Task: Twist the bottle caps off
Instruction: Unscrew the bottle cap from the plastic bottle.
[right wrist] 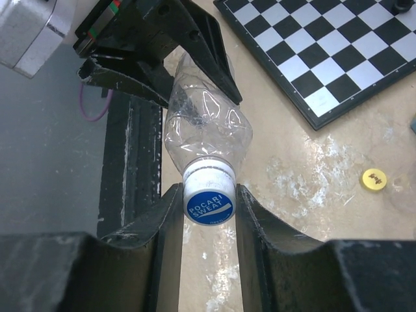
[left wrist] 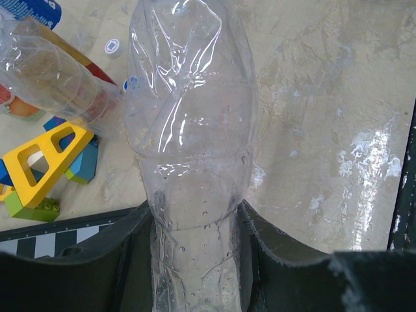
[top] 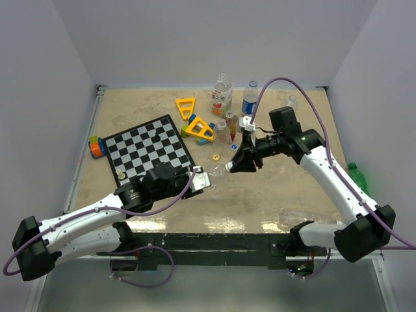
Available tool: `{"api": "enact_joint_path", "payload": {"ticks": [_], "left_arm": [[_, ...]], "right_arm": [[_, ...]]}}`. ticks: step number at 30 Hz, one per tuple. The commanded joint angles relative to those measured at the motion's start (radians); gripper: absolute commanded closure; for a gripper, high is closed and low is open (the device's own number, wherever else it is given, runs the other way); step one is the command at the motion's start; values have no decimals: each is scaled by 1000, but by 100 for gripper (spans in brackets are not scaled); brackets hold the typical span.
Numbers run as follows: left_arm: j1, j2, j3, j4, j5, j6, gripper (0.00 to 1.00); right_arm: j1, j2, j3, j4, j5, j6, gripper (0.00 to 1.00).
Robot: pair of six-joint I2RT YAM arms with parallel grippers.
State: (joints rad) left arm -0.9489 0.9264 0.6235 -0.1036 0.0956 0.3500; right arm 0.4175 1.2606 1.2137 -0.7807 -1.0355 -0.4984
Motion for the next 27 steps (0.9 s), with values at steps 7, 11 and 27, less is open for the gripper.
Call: {"api": "enact_joint_path", "payload": {"ticks": [7, 11, 27], "left_arm": [[7, -17, 1, 19, -10, -20, 100], [6, -17, 2, 21, -11, -20, 100], [7, -14, -1, 22, -5, -17, 100]], "right_arm": [[9, 62, 122, -313, 6, -604, 100], [15, 30, 113, -313, 74, -843, 100], [21, -105, 17, -318, 170, -1640, 100]]}}
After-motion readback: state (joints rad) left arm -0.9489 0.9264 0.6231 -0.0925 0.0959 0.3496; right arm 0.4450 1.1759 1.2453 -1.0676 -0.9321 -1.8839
